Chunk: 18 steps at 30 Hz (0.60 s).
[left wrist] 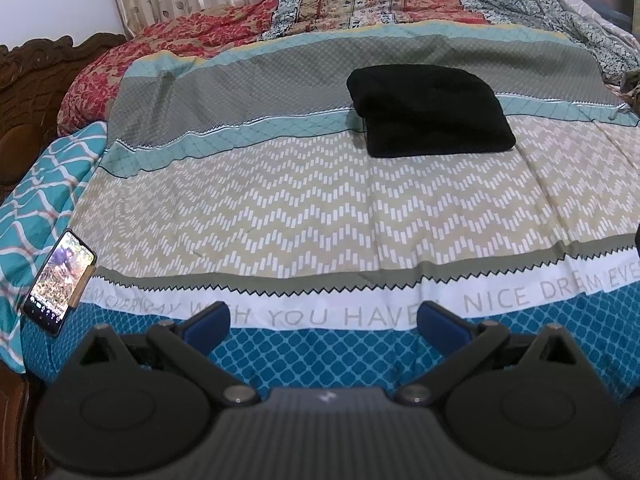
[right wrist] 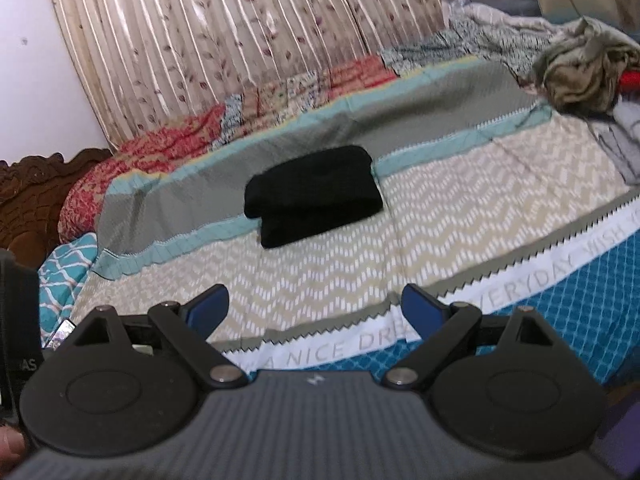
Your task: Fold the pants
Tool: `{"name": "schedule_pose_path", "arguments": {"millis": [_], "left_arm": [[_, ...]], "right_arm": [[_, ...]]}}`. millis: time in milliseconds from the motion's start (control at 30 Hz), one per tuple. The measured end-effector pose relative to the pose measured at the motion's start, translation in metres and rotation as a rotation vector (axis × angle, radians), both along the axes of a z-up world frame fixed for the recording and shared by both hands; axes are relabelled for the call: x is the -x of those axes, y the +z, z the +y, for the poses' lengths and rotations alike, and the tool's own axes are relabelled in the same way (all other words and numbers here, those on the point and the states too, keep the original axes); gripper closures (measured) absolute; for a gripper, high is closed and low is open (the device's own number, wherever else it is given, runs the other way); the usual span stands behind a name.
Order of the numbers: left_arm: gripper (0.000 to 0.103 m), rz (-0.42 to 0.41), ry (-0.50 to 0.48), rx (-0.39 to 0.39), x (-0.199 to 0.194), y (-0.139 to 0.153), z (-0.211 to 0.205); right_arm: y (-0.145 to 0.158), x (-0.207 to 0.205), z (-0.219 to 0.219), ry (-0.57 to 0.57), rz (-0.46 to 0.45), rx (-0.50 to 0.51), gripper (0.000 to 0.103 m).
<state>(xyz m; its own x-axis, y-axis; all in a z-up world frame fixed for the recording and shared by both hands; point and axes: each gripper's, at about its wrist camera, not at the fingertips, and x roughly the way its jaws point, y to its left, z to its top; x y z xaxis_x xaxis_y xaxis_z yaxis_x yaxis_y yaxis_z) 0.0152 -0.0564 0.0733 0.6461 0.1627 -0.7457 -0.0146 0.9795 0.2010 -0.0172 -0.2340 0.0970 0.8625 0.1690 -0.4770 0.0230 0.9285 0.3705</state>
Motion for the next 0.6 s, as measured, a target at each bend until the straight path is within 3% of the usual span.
{"name": "schedule_pose_path", "arguments": {"millis": [600], "left_arm": [[0.0, -0.111, -0.059, 0.034, 0.017, 0.039, -0.014]], "right_arm": [[0.026, 0.007, -0.009, -0.001, -0.104, -0.001, 0.008]]}}
